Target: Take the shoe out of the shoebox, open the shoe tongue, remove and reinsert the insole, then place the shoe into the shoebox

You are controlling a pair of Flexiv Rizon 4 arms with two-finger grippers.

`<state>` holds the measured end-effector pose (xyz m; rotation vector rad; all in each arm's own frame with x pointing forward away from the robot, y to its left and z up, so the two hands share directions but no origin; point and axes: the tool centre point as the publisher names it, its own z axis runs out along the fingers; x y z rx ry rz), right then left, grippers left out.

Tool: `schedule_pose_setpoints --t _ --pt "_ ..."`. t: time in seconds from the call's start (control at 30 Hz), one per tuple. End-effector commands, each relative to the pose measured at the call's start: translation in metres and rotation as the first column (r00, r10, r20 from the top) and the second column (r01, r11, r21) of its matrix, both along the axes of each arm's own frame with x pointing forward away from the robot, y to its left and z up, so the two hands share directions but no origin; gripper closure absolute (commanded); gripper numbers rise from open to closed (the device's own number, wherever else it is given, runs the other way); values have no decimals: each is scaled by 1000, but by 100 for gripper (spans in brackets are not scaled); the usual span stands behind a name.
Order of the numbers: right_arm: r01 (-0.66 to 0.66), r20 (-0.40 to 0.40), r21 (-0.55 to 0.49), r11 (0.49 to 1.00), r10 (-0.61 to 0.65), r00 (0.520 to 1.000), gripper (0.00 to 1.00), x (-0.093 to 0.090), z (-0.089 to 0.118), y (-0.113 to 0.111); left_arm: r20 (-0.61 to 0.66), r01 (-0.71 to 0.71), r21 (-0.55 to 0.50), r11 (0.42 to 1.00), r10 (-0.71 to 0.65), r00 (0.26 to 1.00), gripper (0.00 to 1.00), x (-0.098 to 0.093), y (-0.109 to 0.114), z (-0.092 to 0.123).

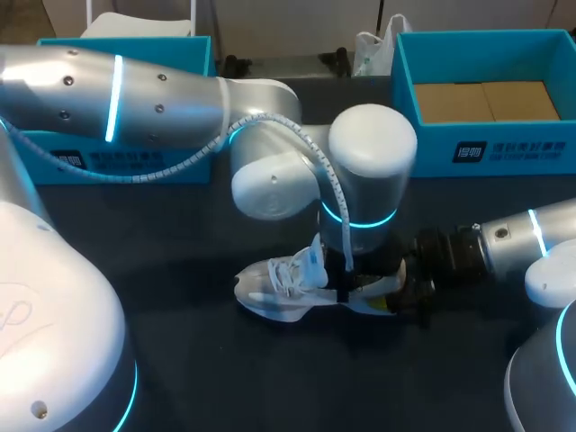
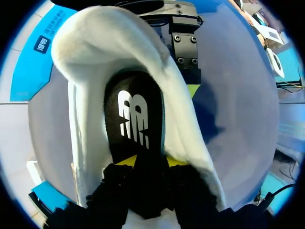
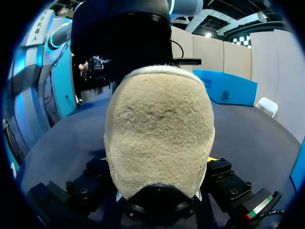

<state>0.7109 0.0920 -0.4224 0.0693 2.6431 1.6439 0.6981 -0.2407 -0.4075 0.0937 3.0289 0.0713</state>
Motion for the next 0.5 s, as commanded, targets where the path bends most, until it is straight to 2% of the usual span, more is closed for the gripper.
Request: schedule_pose_setpoints --t 0.03,0.13,0.3,0.5 --pt "-1 -2 -3 1000 1 1000 100 -1 1 1 17 -18 0 1000 18 1000 80 14 -5 -10" --pt "-1 -2 -3 1000 1 1000 100 -1 1 1 2 -33 -6 999 33 999 100 18 -4 -8" --pt "-1 -2 -3 1000 1 1000 100 -1 1 1 -36 -34 -17 999 34 999 100 22 -1 -2" --pt "-1 -2 -3 1000 1 1000 100 -1 1 1 -93 -18 -58 998 12 996 100 17 3 9"
